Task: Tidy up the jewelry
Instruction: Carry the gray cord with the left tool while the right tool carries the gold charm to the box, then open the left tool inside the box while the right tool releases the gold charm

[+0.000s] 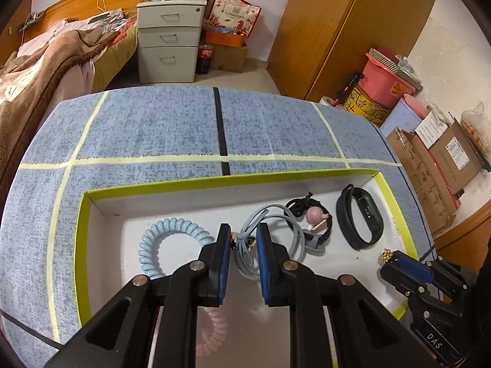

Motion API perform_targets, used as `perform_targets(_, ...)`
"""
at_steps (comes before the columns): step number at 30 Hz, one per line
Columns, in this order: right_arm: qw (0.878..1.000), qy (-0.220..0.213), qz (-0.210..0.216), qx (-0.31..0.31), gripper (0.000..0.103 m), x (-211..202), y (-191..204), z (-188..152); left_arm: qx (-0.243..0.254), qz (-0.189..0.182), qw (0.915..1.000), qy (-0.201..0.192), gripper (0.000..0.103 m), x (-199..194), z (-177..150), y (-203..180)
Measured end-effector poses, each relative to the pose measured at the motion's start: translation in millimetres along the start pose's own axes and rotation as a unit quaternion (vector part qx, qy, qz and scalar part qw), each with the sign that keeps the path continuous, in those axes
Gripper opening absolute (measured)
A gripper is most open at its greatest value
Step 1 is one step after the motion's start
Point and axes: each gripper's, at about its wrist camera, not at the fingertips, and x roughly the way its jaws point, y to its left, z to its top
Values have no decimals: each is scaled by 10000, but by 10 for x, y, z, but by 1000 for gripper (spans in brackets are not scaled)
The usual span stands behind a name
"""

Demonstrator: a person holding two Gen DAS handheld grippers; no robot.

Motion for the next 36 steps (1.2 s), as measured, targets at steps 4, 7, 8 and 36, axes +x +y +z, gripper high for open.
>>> perform_targets(4, 10000, 17, -21, -42, 18, 14, 18, -3, -3, -16, 10000, 27, 18, 10, -1, -4)
perform_targets(7, 10000, 42, -19, -67, 18, 23, 42, 6, -39, -37, 10000, 40, 18, 24, 8, -5)
perform_targets(8, 10000, 41, -19, -70, 18, 28, 48, 5, -37, -22, 10000, 49, 18, 20, 6, -10)
perform_targets(36, 9998, -134, -158, 7, 35, -102, 69, -26, 156, -163, 9997, -118, 45, -245, -82, -133)
